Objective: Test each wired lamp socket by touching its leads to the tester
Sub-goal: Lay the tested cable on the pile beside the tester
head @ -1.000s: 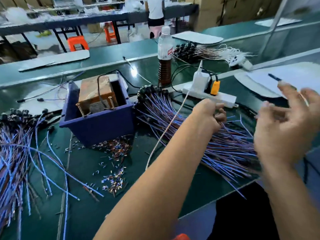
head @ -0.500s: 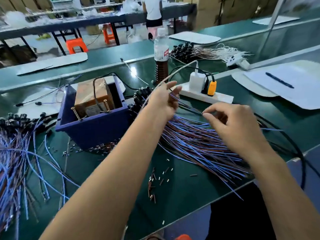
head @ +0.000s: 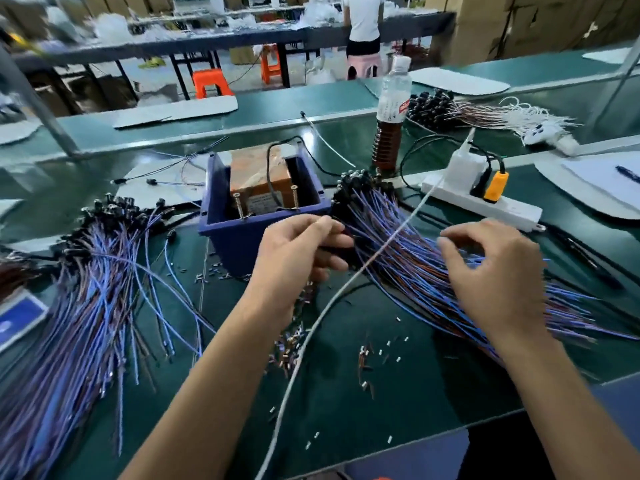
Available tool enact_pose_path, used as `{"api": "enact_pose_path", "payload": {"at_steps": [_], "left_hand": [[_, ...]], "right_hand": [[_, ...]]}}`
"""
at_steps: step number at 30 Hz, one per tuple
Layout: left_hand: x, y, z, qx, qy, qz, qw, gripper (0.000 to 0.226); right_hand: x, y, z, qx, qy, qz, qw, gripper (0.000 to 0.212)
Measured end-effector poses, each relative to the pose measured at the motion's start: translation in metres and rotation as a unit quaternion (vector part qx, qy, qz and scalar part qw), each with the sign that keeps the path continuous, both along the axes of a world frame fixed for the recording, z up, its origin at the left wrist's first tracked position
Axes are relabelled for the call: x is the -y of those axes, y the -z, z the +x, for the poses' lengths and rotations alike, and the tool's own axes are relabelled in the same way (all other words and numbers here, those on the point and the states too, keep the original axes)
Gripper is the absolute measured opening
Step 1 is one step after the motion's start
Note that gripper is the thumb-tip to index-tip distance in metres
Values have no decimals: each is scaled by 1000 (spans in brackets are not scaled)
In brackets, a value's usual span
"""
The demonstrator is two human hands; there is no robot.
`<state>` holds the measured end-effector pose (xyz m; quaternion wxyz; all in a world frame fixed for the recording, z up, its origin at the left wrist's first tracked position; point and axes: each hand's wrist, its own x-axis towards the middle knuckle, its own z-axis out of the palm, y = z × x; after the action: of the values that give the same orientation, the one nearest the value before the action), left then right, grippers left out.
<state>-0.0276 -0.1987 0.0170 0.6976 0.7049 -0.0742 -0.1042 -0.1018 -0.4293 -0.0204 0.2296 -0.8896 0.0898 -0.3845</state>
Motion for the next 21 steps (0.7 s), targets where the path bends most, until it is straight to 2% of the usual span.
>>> {"api": "enact_pose_path", "payload": {"at_steps": [2,4,6,8,11,13,15,17,21], "left_hand": [[-37,8,3,50,-103,-10,993,26],[-70,15,12,124,-219,31,967,30],[-106,23,28,190,-323,175,910,33],[-137,29,42,202,-407,309,836,31],[-173,38,53,174,-486,362,776,17],[-180,43,57,164,-514,332,774,11],[-184,40,60,146,-557,179,798,10],[-188,39,62,138,-590,56,794,13],[-186,42,59,159,-614,9,774,13]], "right_hand": [[-32,-6,5,49,-52,22,997,5],[-73,-12,12,58,-140,52,987,6],[-122,-16,20,34,-254,58,965,7],[-166,-17,32,-18,-346,14,938,3],[-228,-13,60,-139,-406,-45,902,8],[-258,-10,81,-193,-384,-82,900,11],[-286,-8,103,-222,-347,-113,904,16],[-308,-8,123,-242,-322,-112,908,24],[-342,-6,149,-308,-289,-103,901,31]]}}
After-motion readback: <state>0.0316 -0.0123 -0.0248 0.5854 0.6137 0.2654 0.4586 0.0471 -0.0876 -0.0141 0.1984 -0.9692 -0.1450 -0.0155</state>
